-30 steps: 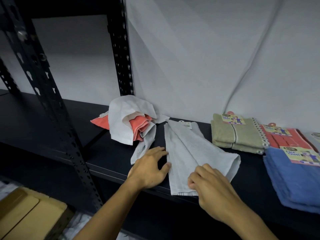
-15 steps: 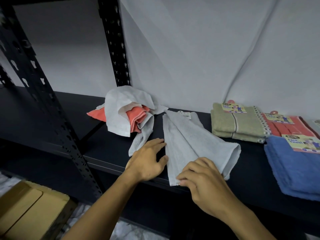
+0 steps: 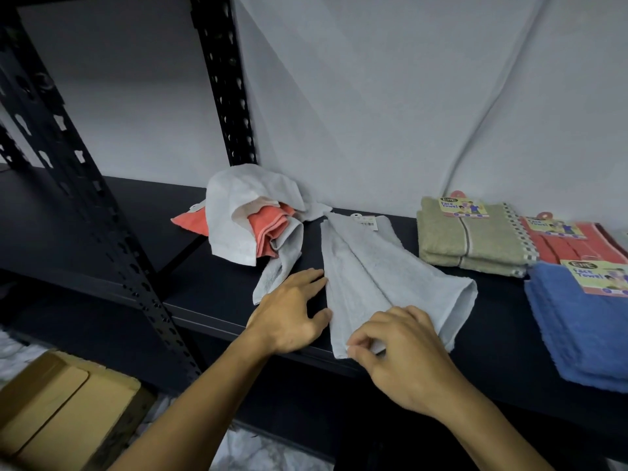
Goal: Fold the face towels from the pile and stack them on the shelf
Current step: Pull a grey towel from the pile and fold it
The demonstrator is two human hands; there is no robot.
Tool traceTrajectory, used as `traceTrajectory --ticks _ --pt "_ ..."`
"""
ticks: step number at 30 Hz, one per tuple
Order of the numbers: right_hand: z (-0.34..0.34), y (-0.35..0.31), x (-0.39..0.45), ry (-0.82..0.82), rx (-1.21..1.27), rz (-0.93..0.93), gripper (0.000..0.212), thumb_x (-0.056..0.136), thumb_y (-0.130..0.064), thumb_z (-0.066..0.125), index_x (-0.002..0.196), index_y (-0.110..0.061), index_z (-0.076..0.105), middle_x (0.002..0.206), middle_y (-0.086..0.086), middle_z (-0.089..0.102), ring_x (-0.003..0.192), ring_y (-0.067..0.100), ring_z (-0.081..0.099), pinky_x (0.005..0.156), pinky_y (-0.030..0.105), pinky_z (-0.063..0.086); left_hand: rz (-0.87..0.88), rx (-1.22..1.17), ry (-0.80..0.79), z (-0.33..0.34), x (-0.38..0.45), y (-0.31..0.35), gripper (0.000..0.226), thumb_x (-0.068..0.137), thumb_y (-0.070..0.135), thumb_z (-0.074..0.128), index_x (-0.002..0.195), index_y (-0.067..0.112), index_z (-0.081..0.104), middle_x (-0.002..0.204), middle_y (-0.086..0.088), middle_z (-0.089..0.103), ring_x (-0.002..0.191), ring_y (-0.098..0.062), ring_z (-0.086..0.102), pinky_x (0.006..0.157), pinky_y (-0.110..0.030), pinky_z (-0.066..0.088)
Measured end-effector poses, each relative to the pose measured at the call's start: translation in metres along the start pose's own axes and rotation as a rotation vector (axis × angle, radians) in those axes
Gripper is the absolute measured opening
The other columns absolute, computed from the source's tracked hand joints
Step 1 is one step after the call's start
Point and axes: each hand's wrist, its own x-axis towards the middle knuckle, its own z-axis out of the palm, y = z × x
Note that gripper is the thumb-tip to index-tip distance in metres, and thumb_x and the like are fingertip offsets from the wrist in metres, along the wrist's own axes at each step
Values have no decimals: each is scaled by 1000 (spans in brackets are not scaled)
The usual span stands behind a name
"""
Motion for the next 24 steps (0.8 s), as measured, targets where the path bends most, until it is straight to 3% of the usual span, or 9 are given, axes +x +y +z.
traceTrajectory --ticks 4,9,16,20,24 --pt "5 1 1 110 20 -24 14 91 -43 58 83 -38 69 82 -25 62 91 -4 50 102 24 20 -3 -6 -9 0 0 0 64 93 45 56 152 30 35 159 22 21 147 3 9 120 -40 21" --pt "14 -1 -1 254 67 -111 13 88 -35 59 82 -35 70 80 -23 60 89 -3 54 114 33 14 10 -14 -16 0 1 -2 64 94 43 56 152 32 33 160 21 21 147 1 9 120 -41 21" --pt "22 -2 -6 227 -67 -241 15 85 -18 62 81 -28 73 77 -18 57 83 0 52 114 48 21 60 -65 -4 0 2 -2 63 94 38 58 151 39 31 156 24 26 145 2 13 118 -36 21" --pt "25 0 -8 208 -90 -268 12 81 -16 66 81 -25 74 76 -16 57 79 3 52 115 45 21 63 -65 3 0 2 -3 64 94 37 59 152 36 31 157 22 26 145 1 13 118 -34 20" --pt "25 0 -11 191 -106 -274 18 88 -24 56 83 -26 73 77 -16 56 78 2 52 115 43 20 81 -69 -1 0 1 -2 63 94 33 60 151 34 35 155 22 30 143 3 17 115 -28 20"
